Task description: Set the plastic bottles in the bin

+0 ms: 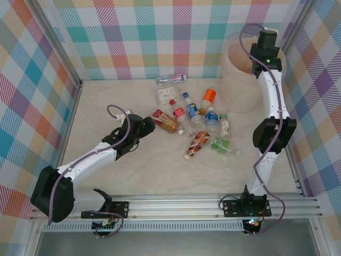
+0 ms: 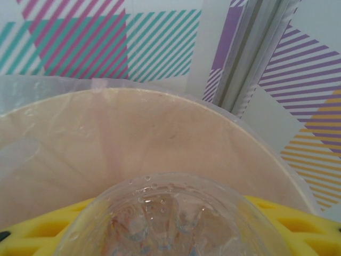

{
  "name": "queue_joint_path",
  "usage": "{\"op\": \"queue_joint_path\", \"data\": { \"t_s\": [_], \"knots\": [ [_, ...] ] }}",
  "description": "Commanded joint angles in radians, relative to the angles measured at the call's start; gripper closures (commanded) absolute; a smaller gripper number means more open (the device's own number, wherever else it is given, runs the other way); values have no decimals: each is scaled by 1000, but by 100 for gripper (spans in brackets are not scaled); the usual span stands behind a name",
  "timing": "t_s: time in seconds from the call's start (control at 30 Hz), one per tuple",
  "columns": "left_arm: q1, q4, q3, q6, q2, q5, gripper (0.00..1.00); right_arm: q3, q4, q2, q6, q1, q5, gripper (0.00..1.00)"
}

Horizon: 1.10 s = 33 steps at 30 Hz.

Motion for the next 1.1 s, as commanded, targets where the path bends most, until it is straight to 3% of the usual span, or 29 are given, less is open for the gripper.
{"op": "queue_joint_path", "data": {
  "t_s": [0.0, 0.27, 0.5, 0.73, 1.07],
  "knots": [
    [11, -24, -12, -17, 2, 4, 0, 81, -46, 39, -17, -18, 55, 43],
    [13, -32, -7, -23, 18, -2, 0, 196, -100, 132, -12, -30, 86, 35],
    [14, -34, -1, -32, 41, 11, 0, 255, -129, 139, 47, -31, 62, 11],
    [14, -32, -2, -36, 45, 17, 0, 233, -163, 77, 101, -30, -22, 6],
    [14, -17, -21, -53, 44, 31, 0, 36, -138, -130, 171, -31, -197, 0]
  ]
}}
